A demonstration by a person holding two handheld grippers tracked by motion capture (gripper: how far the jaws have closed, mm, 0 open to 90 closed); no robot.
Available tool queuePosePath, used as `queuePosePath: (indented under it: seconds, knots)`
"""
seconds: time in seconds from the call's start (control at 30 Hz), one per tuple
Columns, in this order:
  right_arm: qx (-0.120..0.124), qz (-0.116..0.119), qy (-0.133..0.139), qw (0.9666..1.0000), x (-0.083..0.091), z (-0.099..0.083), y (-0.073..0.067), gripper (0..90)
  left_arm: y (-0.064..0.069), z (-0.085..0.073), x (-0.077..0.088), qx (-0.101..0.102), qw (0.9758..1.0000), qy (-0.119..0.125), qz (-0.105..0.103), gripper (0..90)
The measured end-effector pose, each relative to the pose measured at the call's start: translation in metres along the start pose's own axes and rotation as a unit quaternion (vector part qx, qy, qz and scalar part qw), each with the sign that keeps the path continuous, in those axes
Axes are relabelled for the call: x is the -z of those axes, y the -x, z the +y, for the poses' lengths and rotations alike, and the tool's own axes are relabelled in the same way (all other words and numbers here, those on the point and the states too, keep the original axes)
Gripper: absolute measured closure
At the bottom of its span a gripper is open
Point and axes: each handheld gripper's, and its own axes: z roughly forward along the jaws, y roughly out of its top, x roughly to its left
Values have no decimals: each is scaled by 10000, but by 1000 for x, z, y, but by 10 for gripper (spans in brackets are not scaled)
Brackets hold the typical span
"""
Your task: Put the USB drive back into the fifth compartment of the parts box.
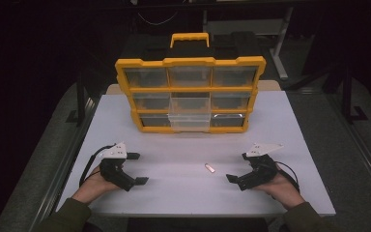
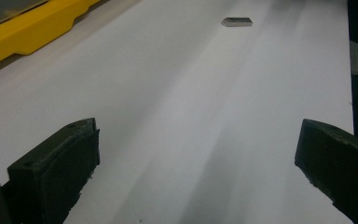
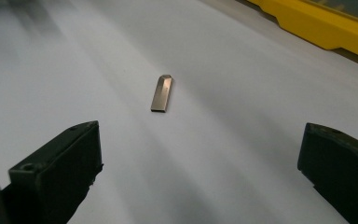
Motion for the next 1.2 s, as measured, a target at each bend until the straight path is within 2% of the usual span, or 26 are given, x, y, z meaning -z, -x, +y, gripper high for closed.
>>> queuePosePath:
  seconds: [0.97, 1.2]
  knots:
    - [35, 40, 1, 10000, -5, 7, 0, 0, 2, 0, -1, 12, 10000, -3, -10, 0]
    - [-18, 87, 3, 10000, -8, 10, 2, 0, 2, 0, -1, -14, 10000, -15, -26, 0]
